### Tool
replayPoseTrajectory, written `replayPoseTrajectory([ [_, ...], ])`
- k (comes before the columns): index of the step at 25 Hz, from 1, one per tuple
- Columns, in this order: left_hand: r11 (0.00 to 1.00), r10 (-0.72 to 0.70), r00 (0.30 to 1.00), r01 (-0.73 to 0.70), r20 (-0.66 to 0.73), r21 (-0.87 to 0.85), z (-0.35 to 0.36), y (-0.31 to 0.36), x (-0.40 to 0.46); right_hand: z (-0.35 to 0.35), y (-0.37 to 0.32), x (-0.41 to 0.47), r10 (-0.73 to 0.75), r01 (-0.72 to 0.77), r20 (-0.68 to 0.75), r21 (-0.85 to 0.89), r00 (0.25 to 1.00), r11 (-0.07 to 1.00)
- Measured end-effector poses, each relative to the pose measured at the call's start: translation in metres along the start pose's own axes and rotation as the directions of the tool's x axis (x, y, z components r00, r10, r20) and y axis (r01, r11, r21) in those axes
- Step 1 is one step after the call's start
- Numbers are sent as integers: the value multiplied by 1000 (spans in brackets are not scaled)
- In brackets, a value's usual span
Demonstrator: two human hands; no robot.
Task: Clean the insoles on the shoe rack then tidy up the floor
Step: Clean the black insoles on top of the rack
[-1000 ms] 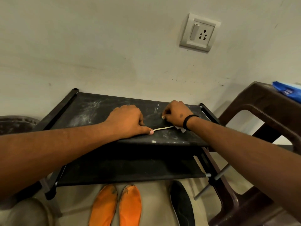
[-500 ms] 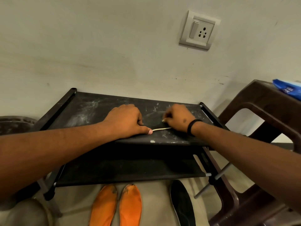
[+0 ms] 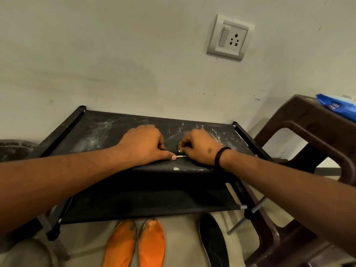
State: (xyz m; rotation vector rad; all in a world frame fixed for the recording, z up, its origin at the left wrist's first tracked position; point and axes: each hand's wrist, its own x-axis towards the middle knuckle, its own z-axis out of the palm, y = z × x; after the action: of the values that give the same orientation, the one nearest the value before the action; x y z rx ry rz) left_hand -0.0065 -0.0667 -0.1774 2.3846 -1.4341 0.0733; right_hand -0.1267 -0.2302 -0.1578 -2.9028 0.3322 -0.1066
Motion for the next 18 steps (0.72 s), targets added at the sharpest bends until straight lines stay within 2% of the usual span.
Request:
replayPoseTrajectory([
  [2,1000,6,1000,-6,-2,-9,0,1,1,-6,12,1,55,-55,-9,-51,998,997],
  [5,1000,-2,1000,2,-3,-8,-1,4,1,-21,39,8,266,-283,-111,-195,958,939],
  [6,1000,-6,1000,6,-2,-7,-1,3,1,-20,38,8,260,-277,-115,-175,959,945],
  [10,1000,-6,1000,6,-1,-1,0,1,0,-7,5,-9,28,-28,13,24,1000,999],
  [12,1000,-4,1000,4,-3,-6,-1,2,0,-13,16,-6,77,-78,-8,-36,997,996],
  [15,1000,6,1000,-6,-9,6,-2,5,0,-21,36,-2,259,-275,-105,-177,960,945],
  [16,1000,7,1000,-7,-8,9,-2,4,0,-18,33,-2,243,-257,-104,-151,964,955],
  [18,1000,7,1000,-7,-3,11,-1,3,-1,-7,10,-9,99,-101,-47,-28,994,995],
])
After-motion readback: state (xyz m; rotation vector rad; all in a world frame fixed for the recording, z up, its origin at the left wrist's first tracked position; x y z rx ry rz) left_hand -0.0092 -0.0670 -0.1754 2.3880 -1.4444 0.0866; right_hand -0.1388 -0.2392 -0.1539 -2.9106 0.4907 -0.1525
